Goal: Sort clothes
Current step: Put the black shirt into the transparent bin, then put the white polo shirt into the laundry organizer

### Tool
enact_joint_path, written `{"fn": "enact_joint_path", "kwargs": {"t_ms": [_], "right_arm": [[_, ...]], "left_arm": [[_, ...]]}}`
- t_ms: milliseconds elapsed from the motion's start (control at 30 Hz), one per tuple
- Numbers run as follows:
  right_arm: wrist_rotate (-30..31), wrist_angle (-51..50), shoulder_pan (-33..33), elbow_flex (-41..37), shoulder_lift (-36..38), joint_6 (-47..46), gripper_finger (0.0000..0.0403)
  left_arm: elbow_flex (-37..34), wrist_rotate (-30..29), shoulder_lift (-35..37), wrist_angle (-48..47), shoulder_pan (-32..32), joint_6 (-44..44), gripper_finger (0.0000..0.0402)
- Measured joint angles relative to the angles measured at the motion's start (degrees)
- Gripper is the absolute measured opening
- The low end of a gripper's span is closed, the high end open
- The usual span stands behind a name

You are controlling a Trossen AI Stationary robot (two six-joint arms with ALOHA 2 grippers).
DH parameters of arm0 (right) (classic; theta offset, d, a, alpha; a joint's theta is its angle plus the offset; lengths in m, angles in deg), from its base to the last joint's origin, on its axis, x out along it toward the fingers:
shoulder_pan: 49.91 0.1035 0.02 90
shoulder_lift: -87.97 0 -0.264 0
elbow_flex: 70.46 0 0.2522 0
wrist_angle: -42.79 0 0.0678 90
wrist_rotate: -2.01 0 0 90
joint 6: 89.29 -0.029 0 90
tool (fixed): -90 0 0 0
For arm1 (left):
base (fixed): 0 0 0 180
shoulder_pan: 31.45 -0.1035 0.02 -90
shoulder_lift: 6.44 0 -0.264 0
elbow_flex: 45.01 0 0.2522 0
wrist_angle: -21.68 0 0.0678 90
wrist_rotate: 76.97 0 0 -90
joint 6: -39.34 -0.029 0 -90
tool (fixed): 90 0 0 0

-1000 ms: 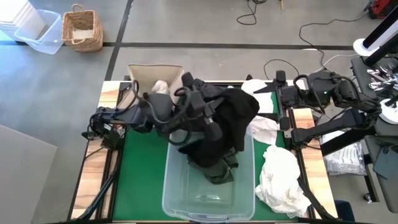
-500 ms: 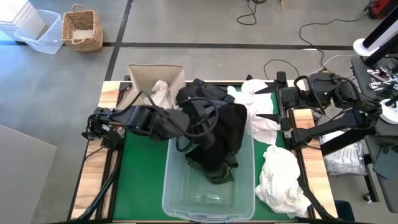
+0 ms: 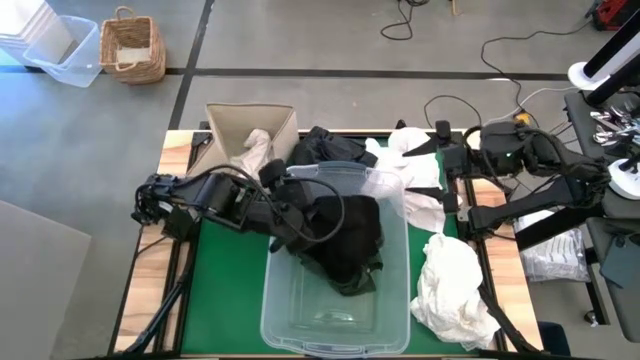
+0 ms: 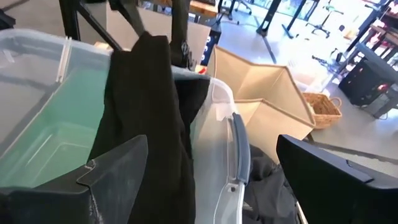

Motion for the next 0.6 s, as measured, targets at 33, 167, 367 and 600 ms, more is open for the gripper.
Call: {"fn": "enact_joint_path", "kwargs": {"t_ms": [33,167,367,600], "right_arm": [[0.0,0.1,0.0,-0.3,-0.1,0.0,0.0350],[0.0,0.1,0.0,-1.3,-0.3,0.0,0.0350],[0.0,0.4,0.0,-1.4,-0.6,0.0,0.0350],[0.0,0.4,0.0,-1.4,-0.7,-0.6,0.0350]], "left_arm": [[0.0,3.1,0.0,-0.6,0.0,-0.7,0.0227],[-0.1,11.1,0.0,-3.0,0.1,-2.9,0.0227],[-0.2,11.5,0.0,-7.6,0.0,-0.1,0.0227],[-0.4,11.5,0.0,-7.2,0.2,-2.5,0.0227]]}}
